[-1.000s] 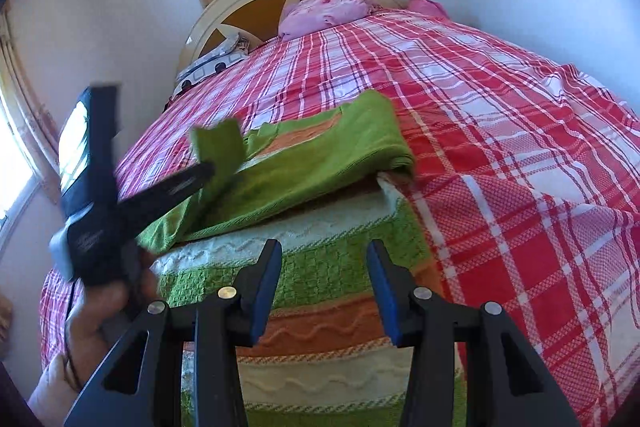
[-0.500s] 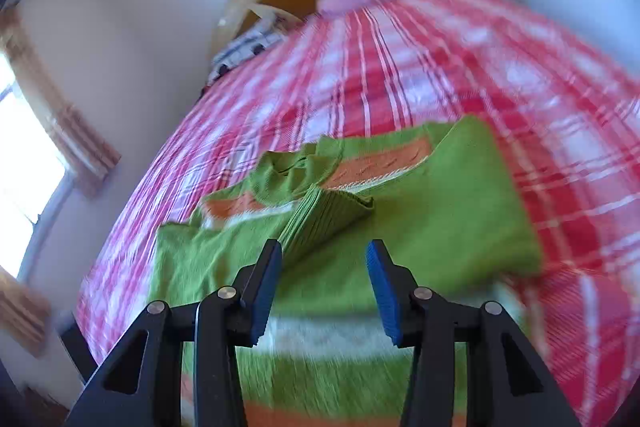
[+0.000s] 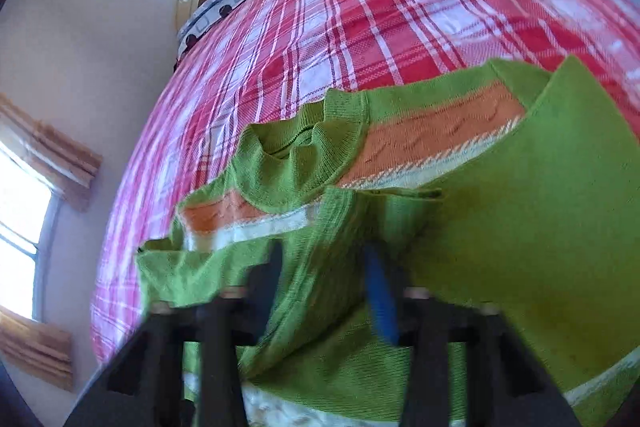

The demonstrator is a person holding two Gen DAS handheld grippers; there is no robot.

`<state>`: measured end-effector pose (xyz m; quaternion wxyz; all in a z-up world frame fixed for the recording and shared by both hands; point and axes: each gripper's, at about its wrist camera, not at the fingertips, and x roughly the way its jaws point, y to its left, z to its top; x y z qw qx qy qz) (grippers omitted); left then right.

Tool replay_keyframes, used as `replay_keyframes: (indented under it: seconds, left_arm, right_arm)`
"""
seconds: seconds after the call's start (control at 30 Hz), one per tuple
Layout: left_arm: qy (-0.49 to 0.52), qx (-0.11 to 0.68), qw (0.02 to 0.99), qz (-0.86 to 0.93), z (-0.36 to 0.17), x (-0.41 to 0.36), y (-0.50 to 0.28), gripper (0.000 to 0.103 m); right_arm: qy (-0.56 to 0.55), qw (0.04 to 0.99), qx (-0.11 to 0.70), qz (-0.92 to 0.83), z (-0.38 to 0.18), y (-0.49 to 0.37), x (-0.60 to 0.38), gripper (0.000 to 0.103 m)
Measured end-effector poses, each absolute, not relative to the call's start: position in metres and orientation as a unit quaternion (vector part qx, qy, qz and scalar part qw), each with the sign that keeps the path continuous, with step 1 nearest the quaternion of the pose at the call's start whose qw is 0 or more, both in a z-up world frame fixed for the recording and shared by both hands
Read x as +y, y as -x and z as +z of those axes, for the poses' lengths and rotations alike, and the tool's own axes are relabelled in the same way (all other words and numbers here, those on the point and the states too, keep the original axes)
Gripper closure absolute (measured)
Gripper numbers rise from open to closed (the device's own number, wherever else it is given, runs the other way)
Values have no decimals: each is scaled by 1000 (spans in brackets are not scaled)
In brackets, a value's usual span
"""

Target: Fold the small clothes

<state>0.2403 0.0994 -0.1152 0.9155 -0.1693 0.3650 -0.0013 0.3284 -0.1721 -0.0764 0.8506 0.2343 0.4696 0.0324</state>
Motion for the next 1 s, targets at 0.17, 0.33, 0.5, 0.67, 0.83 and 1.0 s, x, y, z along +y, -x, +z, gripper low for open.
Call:
replay_keyframes:
  seconds: [0.17,0.33,0.5,0.67,0.83,1.0]
  left_arm:
    - [170,364,916,-2,-115,99,-240,2]
    - [170,365,916,-2,-115,100,-239,1]
    - [168,365,916,-1,-116,100,-239,1]
    - [172,364,916,-5,-115,99,-239,1]
    - [168,365,916,-2,-116,99,-240,1]
    - [167,366,916,-1,-116,99,-241,0]
  right_arm:
    - [-193,889,413,51,-50,-301,-182,99]
    - [-180,916,355,52,-31,-272,-205,99]
    - [-100,922,375,7,-49,-255,-214,98]
    - [-58,915,395,-50,-61,-234,-235,69]
    - [-85,940,320,-82,-28,-202,-256,68]
    - [-37,940,340,-9,-20,-232,-219,70]
